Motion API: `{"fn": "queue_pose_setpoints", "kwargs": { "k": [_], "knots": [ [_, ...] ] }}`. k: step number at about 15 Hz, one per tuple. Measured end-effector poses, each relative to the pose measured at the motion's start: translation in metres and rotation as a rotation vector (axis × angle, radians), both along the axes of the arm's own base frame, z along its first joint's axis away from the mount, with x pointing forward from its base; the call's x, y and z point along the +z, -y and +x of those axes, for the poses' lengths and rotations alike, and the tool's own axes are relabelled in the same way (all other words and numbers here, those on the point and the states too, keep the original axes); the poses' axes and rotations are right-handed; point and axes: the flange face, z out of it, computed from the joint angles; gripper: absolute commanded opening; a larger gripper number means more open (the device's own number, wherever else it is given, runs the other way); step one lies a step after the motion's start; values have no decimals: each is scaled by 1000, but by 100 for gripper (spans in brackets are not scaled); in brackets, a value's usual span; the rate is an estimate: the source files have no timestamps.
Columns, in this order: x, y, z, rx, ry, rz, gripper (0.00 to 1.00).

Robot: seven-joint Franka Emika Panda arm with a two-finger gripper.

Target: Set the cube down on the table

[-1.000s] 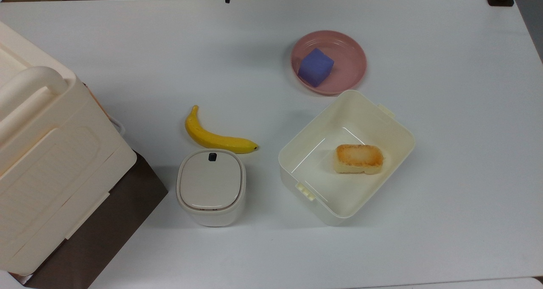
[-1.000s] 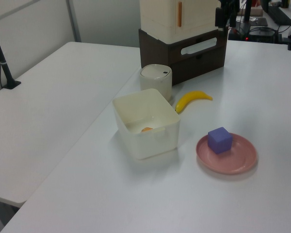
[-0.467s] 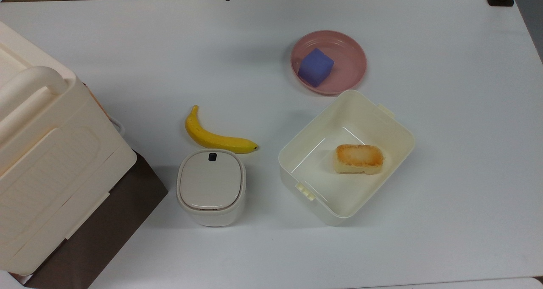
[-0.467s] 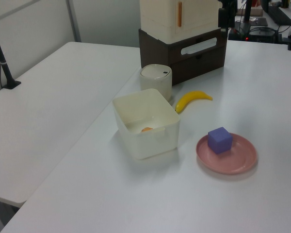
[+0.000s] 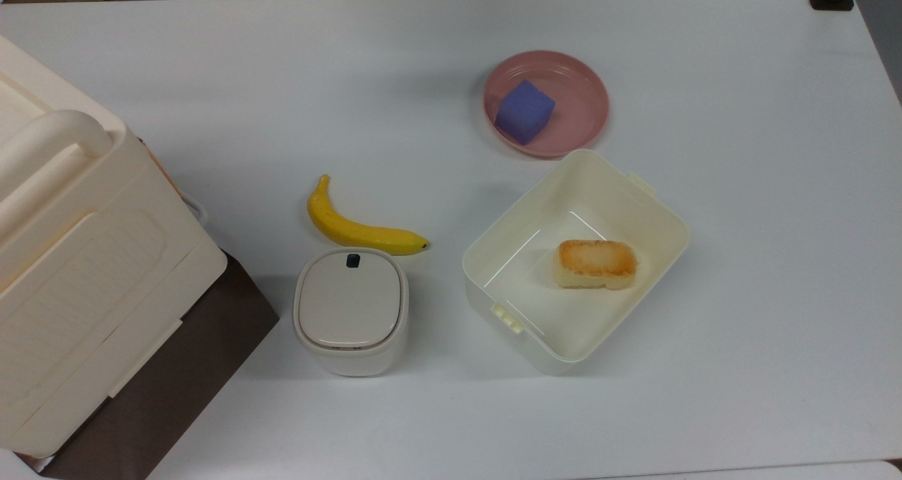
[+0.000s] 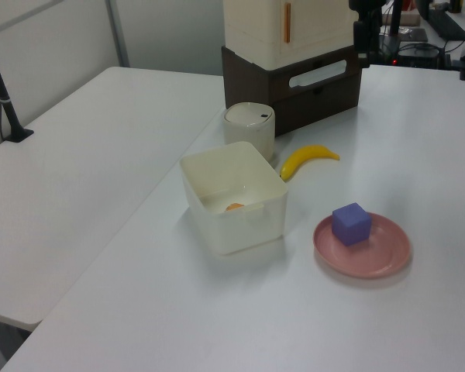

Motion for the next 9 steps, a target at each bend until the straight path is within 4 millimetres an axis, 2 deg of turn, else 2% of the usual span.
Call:
{"fn": "queue_pose_setpoints", "kwargs": {
  "k": [5,9],
  "knots": [
    [3,-9,-8,14,-4,0,100],
    [-12,-22,-10,35,-38,-1,100]
  ]
}}
